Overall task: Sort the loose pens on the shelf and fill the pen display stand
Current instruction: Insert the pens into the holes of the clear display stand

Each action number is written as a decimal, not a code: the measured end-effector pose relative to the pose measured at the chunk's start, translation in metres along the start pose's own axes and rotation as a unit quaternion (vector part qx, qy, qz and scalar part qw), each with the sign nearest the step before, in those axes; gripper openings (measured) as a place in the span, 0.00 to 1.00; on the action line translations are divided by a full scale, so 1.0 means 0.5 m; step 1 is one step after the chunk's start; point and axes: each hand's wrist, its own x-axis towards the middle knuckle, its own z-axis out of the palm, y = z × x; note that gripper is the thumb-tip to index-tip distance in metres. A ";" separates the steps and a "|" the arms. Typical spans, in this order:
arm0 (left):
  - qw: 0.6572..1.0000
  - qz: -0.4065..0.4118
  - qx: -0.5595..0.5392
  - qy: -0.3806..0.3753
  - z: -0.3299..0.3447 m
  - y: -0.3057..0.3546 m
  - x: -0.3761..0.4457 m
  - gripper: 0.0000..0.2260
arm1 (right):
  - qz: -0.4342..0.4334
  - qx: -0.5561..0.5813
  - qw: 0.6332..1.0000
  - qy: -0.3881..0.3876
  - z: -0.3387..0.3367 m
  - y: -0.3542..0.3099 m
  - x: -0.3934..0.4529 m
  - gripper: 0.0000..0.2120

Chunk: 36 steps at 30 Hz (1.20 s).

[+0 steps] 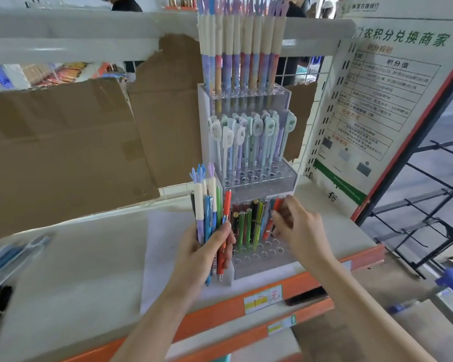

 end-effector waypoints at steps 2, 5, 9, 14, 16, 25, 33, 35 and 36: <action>1.000 0.001 0.006 -0.009 0.004 0.002 0.001 0.11 | 0.026 -0.015 0.999 -0.031 0.009 0.007 -0.004 0.07; 1.000 -0.006 0.008 -0.011 0.009 0.002 0.004 0.12 | 0.046 -0.027 0.998 -0.041 0.016 0.011 -0.002 0.07; 1.000 -0.006 0.014 -0.013 0.014 -0.001 0.006 0.12 | 0.013 -0.058 0.997 -0.046 0.023 0.008 0.000 0.09; 1.000 -0.004 0.004 -0.015 0.022 -0.001 0.007 0.12 | -0.022 -0.073 0.996 -0.038 0.030 0.003 -0.001 0.09; 1.000 -0.001 -0.001 -0.016 0.023 -0.002 0.007 0.12 | -0.016 -0.057 0.998 -0.020 0.031 0.005 -0.007 0.10; 1.000 0.003 -0.003 -0.015 0.020 -0.003 0.004 0.11 | 0.043 -0.012 0.999 -0.018 0.034 0.013 -0.028 0.04; 1.000 -0.024 0.013 -0.015 0.047 -0.005 0.015 0.08 | -0.004 0.180 0.983 -0.040 -0.012 -0.056 -0.028 0.04; 0.999 -0.030 0.033 -0.008 0.059 -0.008 0.018 0.10 | 0.007 0.201 0.978 -0.054 -0.016 -0.063 -0.023 0.07; 0.999 -0.031 0.038 -0.002 0.064 -0.010 0.020 0.10 | 0.015 0.207 0.977 -0.049 -0.018 -0.064 -0.022 0.09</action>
